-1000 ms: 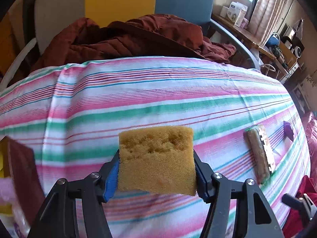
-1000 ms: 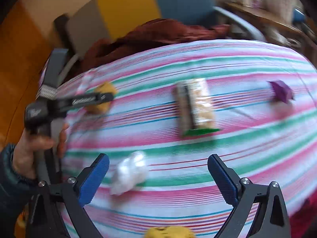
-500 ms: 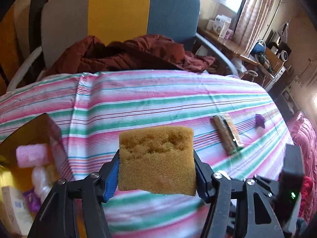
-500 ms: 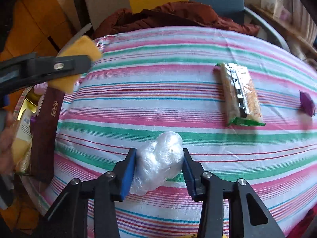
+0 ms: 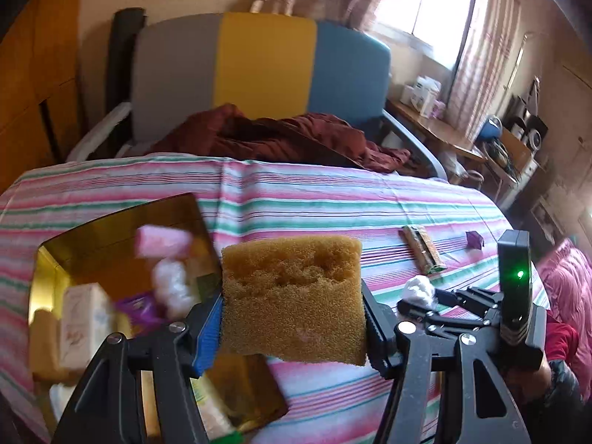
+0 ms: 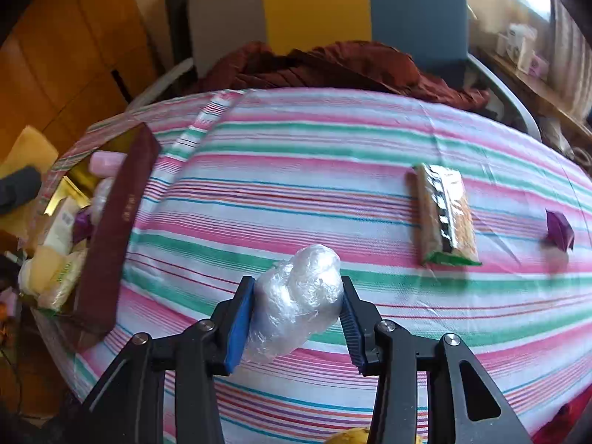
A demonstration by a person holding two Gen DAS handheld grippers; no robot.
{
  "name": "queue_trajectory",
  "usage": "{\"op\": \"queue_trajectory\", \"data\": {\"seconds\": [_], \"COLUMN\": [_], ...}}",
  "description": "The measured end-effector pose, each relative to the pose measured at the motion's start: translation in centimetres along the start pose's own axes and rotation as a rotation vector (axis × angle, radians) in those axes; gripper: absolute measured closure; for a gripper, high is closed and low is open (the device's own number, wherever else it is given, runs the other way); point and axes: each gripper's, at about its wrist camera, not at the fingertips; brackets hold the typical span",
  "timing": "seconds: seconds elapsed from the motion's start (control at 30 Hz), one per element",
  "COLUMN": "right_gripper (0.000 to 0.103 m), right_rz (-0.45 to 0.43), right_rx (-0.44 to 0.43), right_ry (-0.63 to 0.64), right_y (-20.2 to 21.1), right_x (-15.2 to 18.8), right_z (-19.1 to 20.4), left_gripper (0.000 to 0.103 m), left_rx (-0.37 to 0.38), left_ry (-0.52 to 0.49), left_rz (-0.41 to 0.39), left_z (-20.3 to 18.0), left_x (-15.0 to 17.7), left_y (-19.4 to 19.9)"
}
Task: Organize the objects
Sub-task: 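Place the yellow sponge in the tray with the left tool while the right tool drops the plastic bag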
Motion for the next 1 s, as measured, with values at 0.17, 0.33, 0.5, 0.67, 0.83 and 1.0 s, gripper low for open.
{"op": "queue_trajectory", "data": {"seconds": [0.17,0.33,0.5,0.67,0.83,1.0], "right_gripper": [0.058,0.058,0.058,0.058,0.058,0.058], "right_rz": [-0.018,-0.034,-0.059,-0.089,-0.100,-0.097], "right_rx": [0.006,-0.004,-0.047,-0.092,-0.122,-0.137], "right_ry": [0.064,0.118,0.167,0.231,0.274,0.312], "right_y": [0.8,1.7,2.6,3.7,4.2,4.0], "right_x": [0.3,0.5,0.7,0.8,0.3,-0.4], "right_z": [2.4,5.4,9.6,14.1,17.6,20.1], "left_gripper": [0.039,0.039,0.039,0.039,0.039,0.039], "left_rx": [-0.069,-0.142,-0.170,-0.178,-0.175,-0.166], "left_ry": [0.032,0.082,0.139,0.176,0.199,0.227], "left_rz": [-0.034,-0.067,-0.081,-0.093,-0.101,-0.107], "left_z": [2.8,6.0,8.7,10.6,11.5,12.9], "left_x": [2.6,5.0,6.8,8.1,9.0,9.6], "left_y": [2.1,3.9,5.0,5.7,6.2,6.7]}}
Point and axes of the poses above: each gripper's, at about its wrist camera, not at the fingertips, and y roughly against the way its jaws point, z to its left, x to its underside, and after that the axes turned 13 degrees about z, right-handed
